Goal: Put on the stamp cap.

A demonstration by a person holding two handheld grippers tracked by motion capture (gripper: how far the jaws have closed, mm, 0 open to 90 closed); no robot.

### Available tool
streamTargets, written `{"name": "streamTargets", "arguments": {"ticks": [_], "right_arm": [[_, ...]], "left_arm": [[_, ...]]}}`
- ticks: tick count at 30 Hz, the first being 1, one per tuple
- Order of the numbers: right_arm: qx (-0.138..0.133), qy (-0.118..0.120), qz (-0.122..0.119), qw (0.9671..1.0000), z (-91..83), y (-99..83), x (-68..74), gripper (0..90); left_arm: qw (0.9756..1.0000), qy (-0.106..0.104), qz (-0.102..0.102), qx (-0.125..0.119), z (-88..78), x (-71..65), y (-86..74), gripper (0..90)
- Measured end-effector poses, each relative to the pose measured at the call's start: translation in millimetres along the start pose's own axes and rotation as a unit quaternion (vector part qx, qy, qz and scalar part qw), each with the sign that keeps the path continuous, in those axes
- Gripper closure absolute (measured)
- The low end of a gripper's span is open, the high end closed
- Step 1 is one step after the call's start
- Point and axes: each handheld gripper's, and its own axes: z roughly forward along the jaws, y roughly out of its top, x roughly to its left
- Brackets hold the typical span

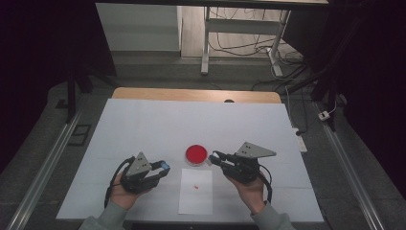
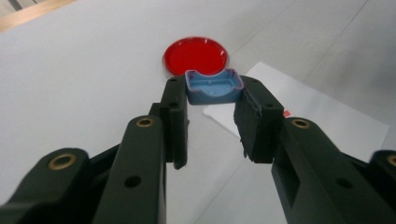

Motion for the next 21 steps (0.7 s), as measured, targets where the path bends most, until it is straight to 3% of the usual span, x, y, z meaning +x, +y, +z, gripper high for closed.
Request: {"name": "streamTargets", "arguments": {"ticks": [11,21], "right_arm": [[-0.002,-0.006,-0.002,1.0000,-0.9,0.5,-0.2,75.7],[-0.003,-0.006,-0.001,1.0000,-1.0,0.6,0.2,75.7]], "left_arm": [[0.9998,-0.015,0.013,-0.006,10.9,-8.0,15.7,65.4],[0.9989,-0.041,0.024,0.002,36.8,-18.5,29.7,65.4]]}}
